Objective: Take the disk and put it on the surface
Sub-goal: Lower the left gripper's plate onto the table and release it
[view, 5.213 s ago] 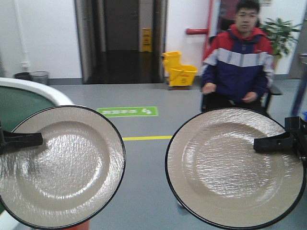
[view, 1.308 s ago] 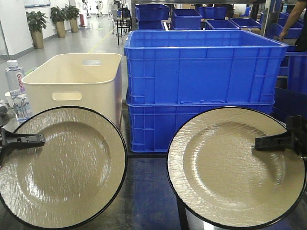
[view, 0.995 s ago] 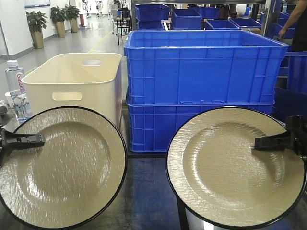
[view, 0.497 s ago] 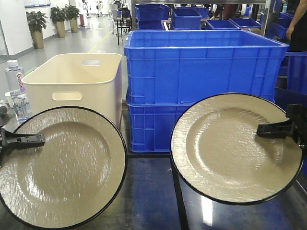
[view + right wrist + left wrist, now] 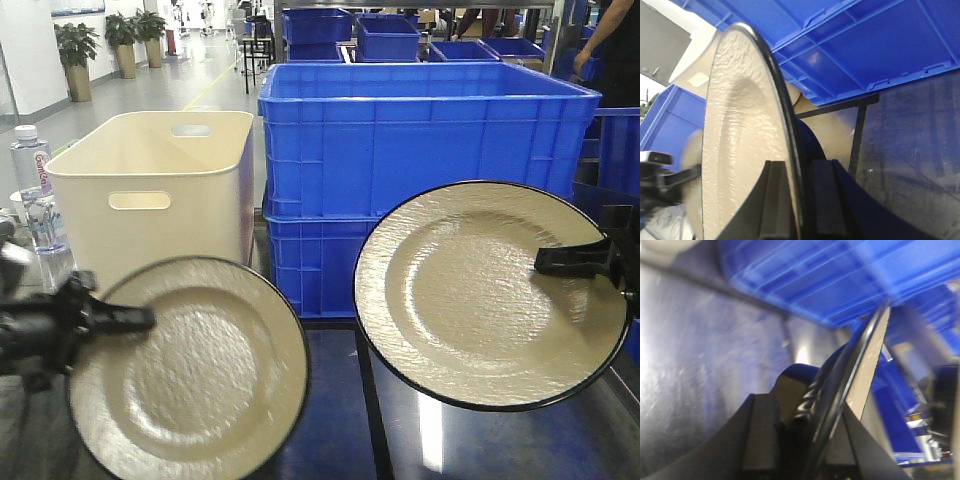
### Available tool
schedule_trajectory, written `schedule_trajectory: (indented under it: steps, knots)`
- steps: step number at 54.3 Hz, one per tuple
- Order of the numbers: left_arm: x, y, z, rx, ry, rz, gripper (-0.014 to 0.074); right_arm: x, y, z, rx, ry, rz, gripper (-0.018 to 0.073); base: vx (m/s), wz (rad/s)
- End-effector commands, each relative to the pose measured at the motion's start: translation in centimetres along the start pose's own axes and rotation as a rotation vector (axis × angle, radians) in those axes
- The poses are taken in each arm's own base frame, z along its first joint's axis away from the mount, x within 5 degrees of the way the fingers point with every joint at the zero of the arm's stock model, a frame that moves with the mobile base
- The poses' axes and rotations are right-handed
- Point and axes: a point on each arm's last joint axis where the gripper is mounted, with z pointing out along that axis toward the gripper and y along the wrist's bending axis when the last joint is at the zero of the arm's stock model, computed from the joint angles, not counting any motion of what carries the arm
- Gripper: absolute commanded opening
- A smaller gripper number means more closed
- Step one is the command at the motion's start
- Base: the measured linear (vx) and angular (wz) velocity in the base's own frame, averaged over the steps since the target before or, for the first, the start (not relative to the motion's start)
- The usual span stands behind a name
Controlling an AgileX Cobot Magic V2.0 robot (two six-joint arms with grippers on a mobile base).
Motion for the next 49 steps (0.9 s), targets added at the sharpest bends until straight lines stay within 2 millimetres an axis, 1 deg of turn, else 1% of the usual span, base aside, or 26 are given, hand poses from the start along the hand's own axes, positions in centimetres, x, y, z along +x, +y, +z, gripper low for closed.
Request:
schedule_trajectory:
  steps: [1,6,12,16,21,31,37,42,48,49]
  knots:
    - [-0.3,-2.4,1.0,0.101,-0.059,-0.050,0.0003,-1.2,2.8,-1.3,-0.108,-0.110,0.007,-0.0009,0.00,0.00]
    - [0.3,-1.9,2.6,0.074,-0.043,-0.058,0.0017,-1.2,2.8,-1.3,-0.109,-0.108,0.007,-0.0009,0.00,0.00]
    - [1.1,-1.8,3.9,0.066,-0.013,-0.039,0.0068,-1.2,2.9,-1.3,-0.113,-0.102,0.007,-0.0009,0.00,0.00]
    - [1.4,-2.0,4.3,0.060,-0.007,-0.003,0.0125,-1.1,2.9,-1.3,-0.115,-0.100,0.007,-0.0009,0.00,0.00]
    - [1.6,-2.1,4.6,0.054,-0.007,0.064,0.0226,-1.1,2.9,-1.3,-0.117,-0.098,0.007,-0.0009,0.00,0.00]
    - [1.6,-2.0,4.6,0.035,-0.014,0.211,0.0456,-1.1,2.9,-1.3,-0.118,-0.096,0.007,-0.0009,0.00,0.00]
    - [1.1,-1.5,4.6,-0.030,-0.058,0.302,0.0552,-1.1,2.9,-1.3,-0.120,-0.094,0.006,-0.0009,0.00,0.00]
    - [0.6,-1.0,4.3,-0.103,-0.095,0.386,0.0582,-1.1,2.9,-1.3,-0.120,-0.093,0.006,-0.0009,0.00,0.00]
    - [-0.3,-0.7,3.3,-0.193,-0.148,0.446,0.0582,-1.1,2.9,-1.3,-0.120,-0.092,0.005,-0.0009,0.00,0.00]
    - [-1.2,-1.2,1.6,-0.225,-0.189,0.484,0.0572,-1.1,2.9,-1.3,-0.119,-0.094,-0.006,-0.0009,0.00,0.00]
